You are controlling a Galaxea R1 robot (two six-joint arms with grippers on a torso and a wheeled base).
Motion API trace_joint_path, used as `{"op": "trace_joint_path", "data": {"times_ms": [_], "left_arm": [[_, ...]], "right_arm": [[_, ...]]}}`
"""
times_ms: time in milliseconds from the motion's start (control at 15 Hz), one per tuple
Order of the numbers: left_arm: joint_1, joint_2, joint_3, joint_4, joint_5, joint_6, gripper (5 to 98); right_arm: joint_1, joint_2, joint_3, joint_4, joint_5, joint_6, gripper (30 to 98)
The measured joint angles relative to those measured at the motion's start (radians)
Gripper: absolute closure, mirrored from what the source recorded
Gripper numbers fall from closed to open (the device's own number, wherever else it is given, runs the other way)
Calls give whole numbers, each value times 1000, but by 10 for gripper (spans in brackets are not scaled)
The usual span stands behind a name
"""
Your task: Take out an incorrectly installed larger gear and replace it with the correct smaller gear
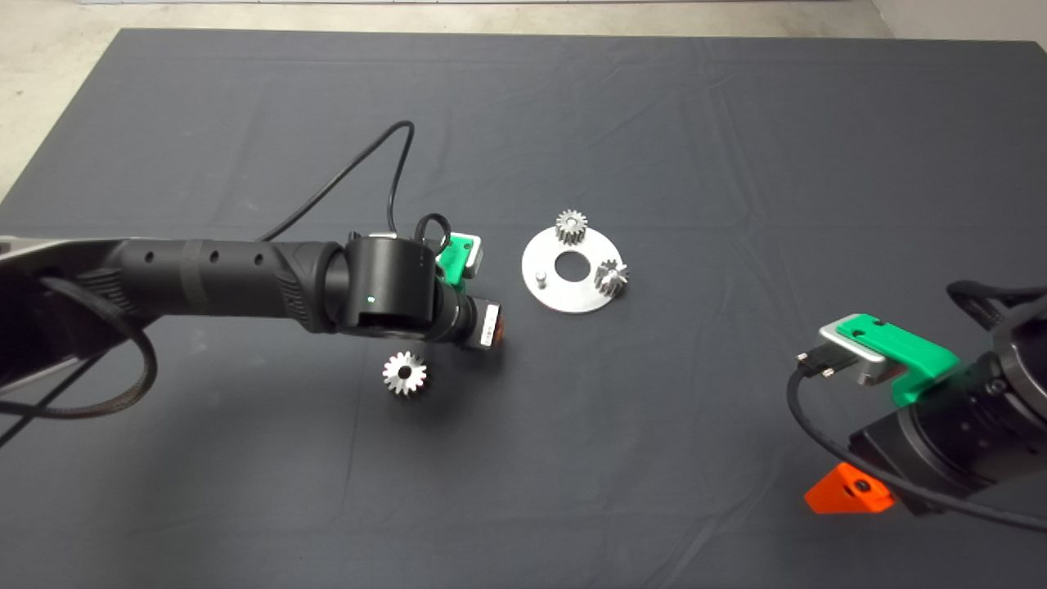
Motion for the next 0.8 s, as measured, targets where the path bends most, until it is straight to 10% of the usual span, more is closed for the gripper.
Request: {"op": "trace_joint_path", "data": {"times_ms": [800], "left_arm": [[19,1,1,42,6,-1,336]], "right_arm": [[0,0,0,0,0,0,309]]}}
